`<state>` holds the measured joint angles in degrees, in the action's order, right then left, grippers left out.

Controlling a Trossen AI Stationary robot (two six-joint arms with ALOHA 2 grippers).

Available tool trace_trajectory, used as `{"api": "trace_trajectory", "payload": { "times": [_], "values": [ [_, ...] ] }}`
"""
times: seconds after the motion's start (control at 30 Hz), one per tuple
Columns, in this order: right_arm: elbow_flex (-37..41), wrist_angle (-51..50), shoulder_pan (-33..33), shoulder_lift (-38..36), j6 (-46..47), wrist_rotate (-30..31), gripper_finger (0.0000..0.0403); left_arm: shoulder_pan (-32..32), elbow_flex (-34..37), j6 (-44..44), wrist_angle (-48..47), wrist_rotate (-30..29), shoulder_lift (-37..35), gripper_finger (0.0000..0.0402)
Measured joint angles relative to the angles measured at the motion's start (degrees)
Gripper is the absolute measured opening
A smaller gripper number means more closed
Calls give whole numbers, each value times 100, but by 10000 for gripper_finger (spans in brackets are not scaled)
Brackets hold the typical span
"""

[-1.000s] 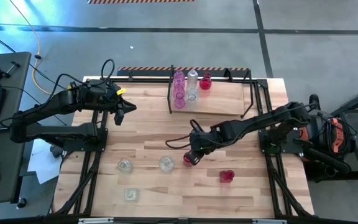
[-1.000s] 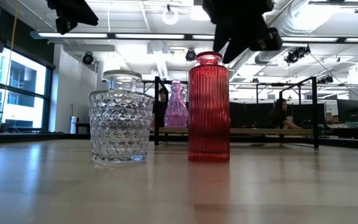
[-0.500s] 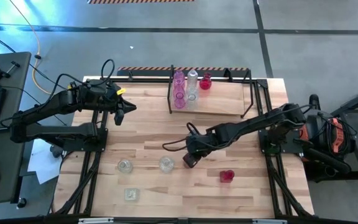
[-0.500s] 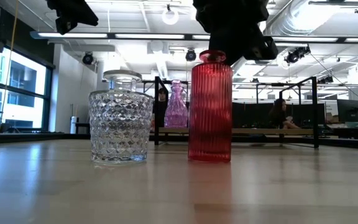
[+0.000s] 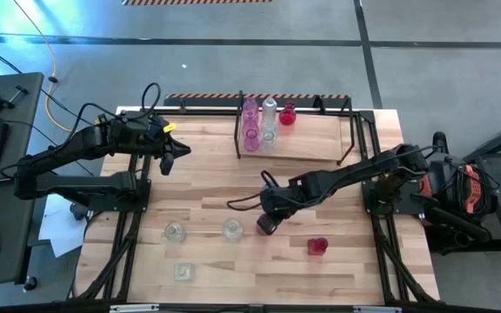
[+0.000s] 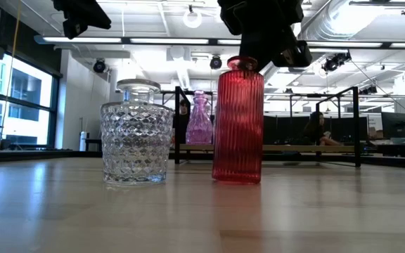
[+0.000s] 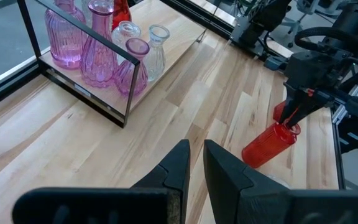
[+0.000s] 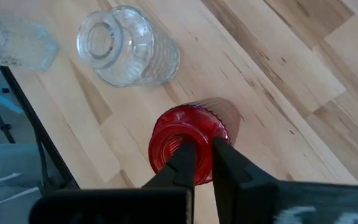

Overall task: Sort vases onto shelf
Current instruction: Align the red vase with the other red vase on the shelf

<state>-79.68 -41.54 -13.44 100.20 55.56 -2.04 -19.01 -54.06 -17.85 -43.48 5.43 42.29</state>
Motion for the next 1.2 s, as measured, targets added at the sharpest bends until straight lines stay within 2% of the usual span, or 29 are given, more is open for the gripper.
{"api": "trace_trajectory", "payload": {
  "times": [0.13, 0.2, 0.43, 0.63, 0.83, 1.2],
  "values": [
    [5, -198, 127, -86, -53, -144, 4, -1, 0, 2, 2, 0, 1, 35],
    [-129, -609, 204, -95, -160, -147, 4, -1, 0, 2, 0, 0, 1, 35],
    [-1173, -2568, 660, -100, -1028, 157, 2, 1, 0, 2, 2, 118, 1, 35],
    [-1992, -3299, 1326, -109, -1887, 588, 1, 0, 0, -7, 2, 283, -3, 35],
    [-2325, -3724, 2136, -111, -2708, 834, 1, 190, -2, -155, -11, 297, -142, 35],
    [-2341, -3593, 3628, -126, -3910, 791, 1, 578, -2, -353, -19, 22, -636, 35]
  ]
}}
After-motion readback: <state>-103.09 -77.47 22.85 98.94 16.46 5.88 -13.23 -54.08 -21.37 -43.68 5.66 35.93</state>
